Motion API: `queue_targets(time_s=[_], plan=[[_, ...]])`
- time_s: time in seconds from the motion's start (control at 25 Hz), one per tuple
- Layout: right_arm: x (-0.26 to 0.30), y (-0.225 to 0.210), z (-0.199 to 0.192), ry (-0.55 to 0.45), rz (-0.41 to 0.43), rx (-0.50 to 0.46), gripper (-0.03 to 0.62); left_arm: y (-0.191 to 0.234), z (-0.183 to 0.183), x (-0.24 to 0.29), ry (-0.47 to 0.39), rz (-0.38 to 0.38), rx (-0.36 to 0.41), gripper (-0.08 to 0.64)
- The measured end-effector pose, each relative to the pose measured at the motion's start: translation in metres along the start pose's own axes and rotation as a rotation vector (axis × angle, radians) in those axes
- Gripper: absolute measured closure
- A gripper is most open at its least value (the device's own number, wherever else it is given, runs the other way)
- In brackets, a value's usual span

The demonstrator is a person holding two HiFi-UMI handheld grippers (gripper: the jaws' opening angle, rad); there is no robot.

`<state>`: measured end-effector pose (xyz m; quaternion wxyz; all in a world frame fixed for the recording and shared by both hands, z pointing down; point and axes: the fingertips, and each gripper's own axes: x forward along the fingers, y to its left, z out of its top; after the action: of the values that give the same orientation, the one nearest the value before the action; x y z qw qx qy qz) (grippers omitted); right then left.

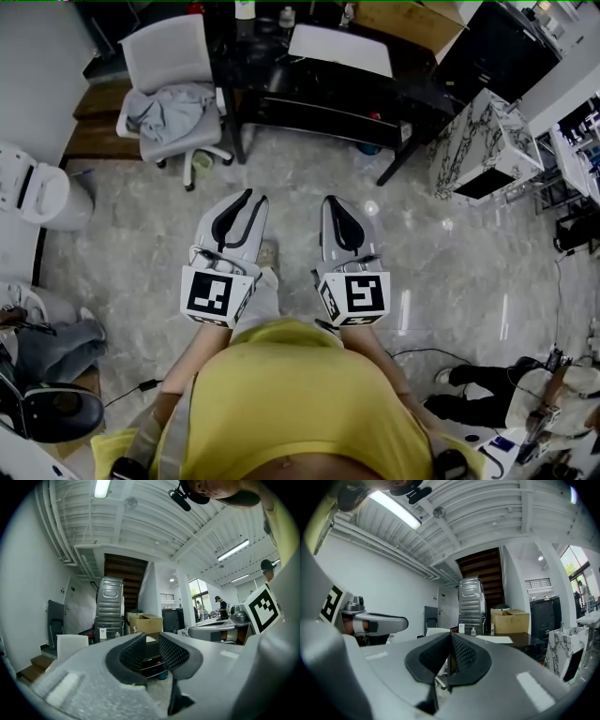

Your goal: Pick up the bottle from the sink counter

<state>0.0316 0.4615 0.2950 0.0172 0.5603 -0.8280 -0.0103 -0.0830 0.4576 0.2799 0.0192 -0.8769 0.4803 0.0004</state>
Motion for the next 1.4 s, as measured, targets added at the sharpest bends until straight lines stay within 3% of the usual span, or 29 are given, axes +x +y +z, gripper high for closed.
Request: queue_targets(time_s=[0.76, 1.4], plan=[[0.245, -0.073, -0.009, 0.014, -0.048, -0.005, 0.591, 0.153, -0.020, 0.212, 0.008, -0.099, -0.010, 0.413], [0.313, -0.103, -0.013, 0.049, -0.097, -0.022, 0.592, 0.193, -0.034, 0.274, 0.018, -0.143, -0.057, 0.413]])
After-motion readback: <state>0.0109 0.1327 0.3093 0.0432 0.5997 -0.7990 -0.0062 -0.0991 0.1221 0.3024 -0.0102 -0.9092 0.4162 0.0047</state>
